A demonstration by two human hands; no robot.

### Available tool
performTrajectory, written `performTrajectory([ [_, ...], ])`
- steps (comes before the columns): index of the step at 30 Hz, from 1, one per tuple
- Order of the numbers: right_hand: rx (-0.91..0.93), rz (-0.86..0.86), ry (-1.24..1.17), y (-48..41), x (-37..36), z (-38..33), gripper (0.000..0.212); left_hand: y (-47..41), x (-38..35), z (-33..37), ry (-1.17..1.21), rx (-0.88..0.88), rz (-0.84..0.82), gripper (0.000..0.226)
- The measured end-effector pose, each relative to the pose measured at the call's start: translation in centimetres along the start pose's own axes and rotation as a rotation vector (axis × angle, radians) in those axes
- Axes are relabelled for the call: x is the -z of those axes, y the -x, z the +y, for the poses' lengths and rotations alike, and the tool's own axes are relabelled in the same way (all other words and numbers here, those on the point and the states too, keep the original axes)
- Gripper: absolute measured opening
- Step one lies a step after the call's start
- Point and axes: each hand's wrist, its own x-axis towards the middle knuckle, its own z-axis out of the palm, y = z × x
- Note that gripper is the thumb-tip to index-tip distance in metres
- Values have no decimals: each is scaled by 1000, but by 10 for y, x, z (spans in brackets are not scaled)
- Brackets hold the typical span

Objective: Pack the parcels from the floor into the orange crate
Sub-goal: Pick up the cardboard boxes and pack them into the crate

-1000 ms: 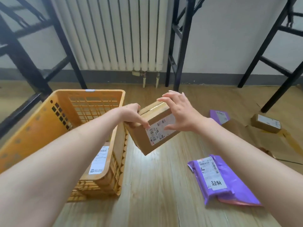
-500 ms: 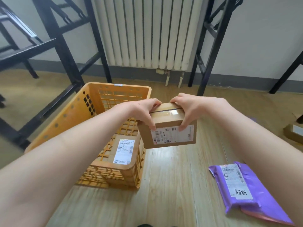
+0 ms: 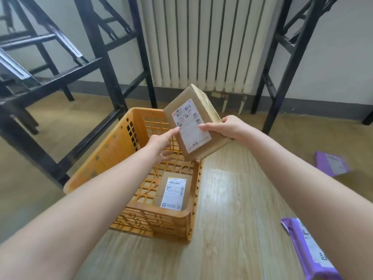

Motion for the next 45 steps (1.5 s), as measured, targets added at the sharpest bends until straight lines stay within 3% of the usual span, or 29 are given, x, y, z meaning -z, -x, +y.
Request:
performTrajectory([
  [2, 1, -39, -119, -4, -25, -6, 86, -4, 12, 0, 44, -87, 47, 56],
  [4, -29, -100, -206, -7, -51, -12, 86, -11, 25, 1, 63, -139, 114, 43],
  [9, -187, -316, -329, -16, -111, -16, 66, -32, 67, -15, -81, -143, 264, 53],
  [14, -240, -398, -388, -27, -170, -9, 49, -49, 110, -37, -363, -188, 293, 36],
  [18, -232, -422, -282, -33, -216, -4, 39, -63, 131, -54, -569, -163, 301, 25],
  [24, -256, -438, -44, -41, -258, 15, 40, -75, 137, -84, -862, -44, 228, 31],
  [33, -277, -478, 203, -37, -277, 23, 39, -81, 142, -106, -1026, 125, 144, 48],
  [40, -208, -589, 451, -27, -289, 22, 37, -80, 140, -107, -1318, 252, -23, 55],
  [45, -151, -630, 503, -23, -289, 24, 41, -80, 138, -108, -1337, 358, -175, 64],
])
